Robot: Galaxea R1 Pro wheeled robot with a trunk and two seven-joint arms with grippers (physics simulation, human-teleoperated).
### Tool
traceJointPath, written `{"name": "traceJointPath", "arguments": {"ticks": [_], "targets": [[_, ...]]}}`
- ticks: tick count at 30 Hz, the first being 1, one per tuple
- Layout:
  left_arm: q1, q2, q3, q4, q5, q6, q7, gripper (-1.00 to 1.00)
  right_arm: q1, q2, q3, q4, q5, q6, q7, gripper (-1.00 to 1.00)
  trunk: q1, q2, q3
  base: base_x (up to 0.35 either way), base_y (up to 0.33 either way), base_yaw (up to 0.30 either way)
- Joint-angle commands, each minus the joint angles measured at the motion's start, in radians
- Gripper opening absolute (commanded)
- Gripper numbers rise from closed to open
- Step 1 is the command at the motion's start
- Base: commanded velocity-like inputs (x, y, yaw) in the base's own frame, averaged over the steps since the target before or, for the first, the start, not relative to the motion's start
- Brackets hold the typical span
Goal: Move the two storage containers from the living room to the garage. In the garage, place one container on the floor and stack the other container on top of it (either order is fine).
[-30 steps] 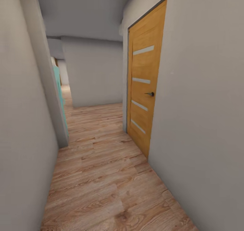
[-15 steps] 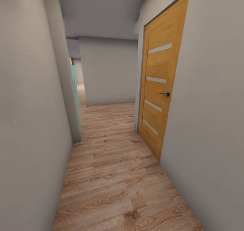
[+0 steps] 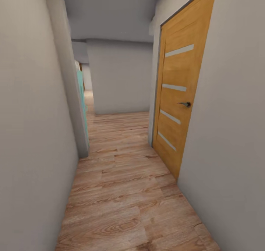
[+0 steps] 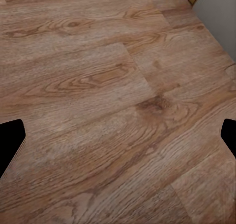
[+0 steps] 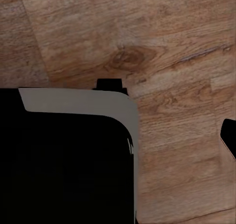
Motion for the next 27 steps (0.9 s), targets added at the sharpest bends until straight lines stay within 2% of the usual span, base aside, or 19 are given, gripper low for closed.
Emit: {"name": "traceJointPath", "arguments": {"ticks": [1, 27], "targets": [[0.000, 0.000, 0.003, 0.001, 0.009, 0.003, -0.010, 1.00, 0.000, 0.000, -0.001, 0.000, 0.000, 0.000, 0.003, 1.00, 0.001, 0.000, -0.001, 0.343, 0.000, 0.001], [-0.001, 0.000, 0.003, 0.002, 0.009, 0.003, -0.010, 1.00, 0.000, 0.000, -0.001, 0.000, 0.000, 0.000, 0.003, 1.00, 0.001, 0.000, -0.001, 0.346, 0.000, 0.000]]}}
